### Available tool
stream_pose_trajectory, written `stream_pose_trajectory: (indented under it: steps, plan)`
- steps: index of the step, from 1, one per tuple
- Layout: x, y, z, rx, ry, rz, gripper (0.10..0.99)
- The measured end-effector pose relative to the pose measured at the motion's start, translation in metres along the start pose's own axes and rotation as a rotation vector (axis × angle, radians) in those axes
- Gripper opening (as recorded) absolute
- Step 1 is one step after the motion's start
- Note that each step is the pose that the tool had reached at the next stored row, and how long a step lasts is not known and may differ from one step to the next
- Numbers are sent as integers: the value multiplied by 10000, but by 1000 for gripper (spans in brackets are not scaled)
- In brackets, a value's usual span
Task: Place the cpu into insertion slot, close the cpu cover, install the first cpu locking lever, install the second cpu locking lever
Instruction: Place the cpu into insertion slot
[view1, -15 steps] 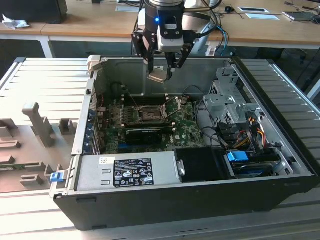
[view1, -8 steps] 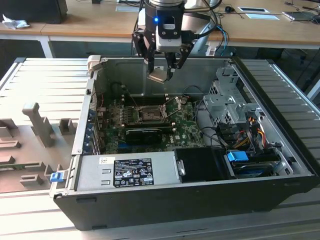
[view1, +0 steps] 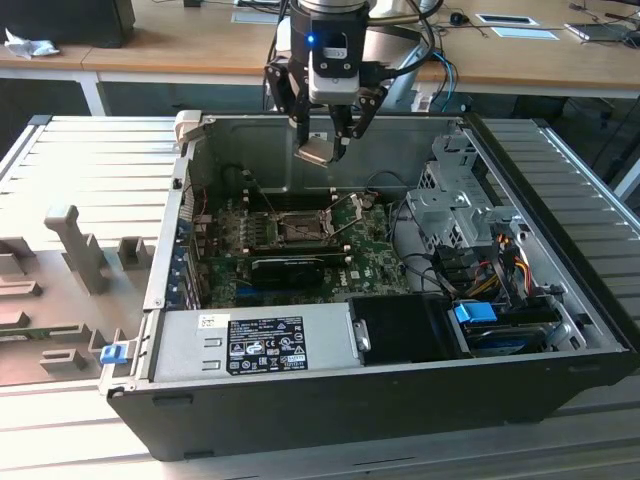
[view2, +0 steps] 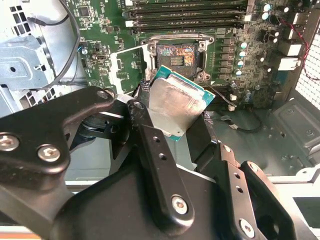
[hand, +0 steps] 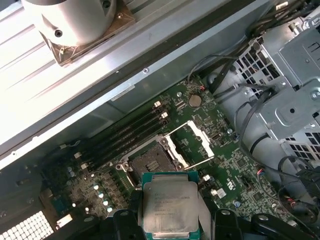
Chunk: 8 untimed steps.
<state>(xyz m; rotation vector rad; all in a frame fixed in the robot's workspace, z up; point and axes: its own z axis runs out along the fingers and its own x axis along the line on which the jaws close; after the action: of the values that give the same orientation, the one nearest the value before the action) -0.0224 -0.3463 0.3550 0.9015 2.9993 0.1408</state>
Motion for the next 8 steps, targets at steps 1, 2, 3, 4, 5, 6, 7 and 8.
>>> stream_pose_trajectory:
  steps: [1,2,3,4,5,6,7,8]
  plan:
    - [0,0,0,-1,-3,41,533]
    - [0,0,0,-2,-7,77,533]
    - [0,0,0,-2,-10,119,533]
    - [0,0,0,-3,-13,150,533]
    - [0,0,0,-4,-16,178,533]
    - [0,0,0,-4,-17,199,533]
    - [0,0,0,-5,-20,231,533]
    - [0,0,0,-6,-24,279,533]
